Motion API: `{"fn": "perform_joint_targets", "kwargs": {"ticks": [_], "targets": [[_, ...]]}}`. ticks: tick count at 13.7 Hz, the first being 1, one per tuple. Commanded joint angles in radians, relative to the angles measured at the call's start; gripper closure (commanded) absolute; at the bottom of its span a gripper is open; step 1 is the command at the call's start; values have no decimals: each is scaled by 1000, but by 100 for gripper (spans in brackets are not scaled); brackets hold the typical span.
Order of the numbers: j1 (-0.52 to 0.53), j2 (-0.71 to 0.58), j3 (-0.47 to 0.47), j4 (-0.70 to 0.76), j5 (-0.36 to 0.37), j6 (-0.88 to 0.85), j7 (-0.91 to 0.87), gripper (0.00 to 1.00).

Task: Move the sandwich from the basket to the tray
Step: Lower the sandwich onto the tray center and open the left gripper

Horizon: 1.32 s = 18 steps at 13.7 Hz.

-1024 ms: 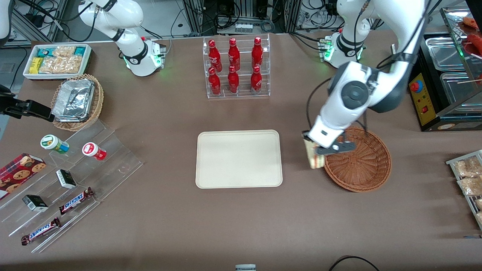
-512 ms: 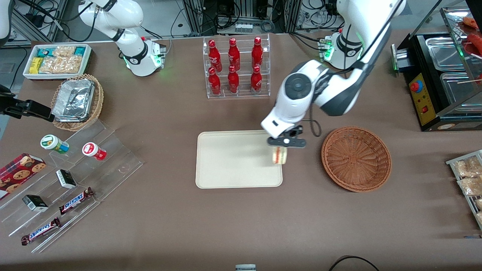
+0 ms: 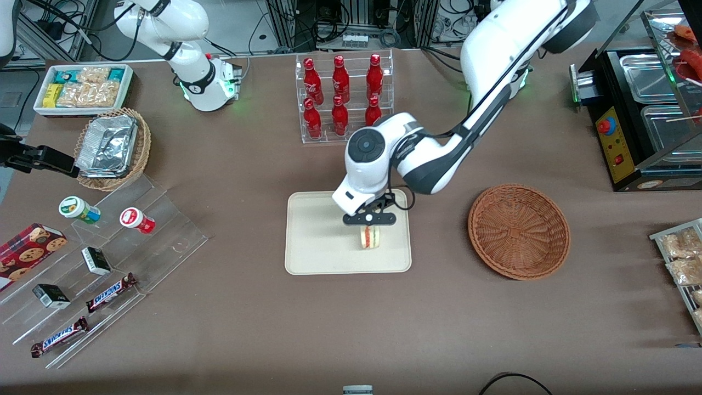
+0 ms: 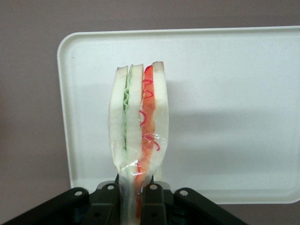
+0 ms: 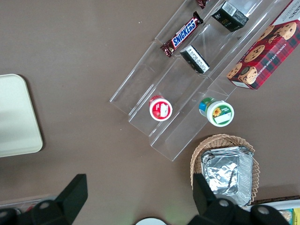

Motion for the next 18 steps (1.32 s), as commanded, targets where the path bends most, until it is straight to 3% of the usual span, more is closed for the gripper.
{"fn": "perform_joint_targets", "kwargs": {"ticks": [1,13,16,17,18], "targets": [[-28,83,1,118,21,-31,15,100],[-43,174,1,145,20,-3,81,100],[-41,175,3,145,20,-2,81,22],[-41,172,3,145,20,-2,81,0],[-35,171,3,145,20,-2,80,0]]}}
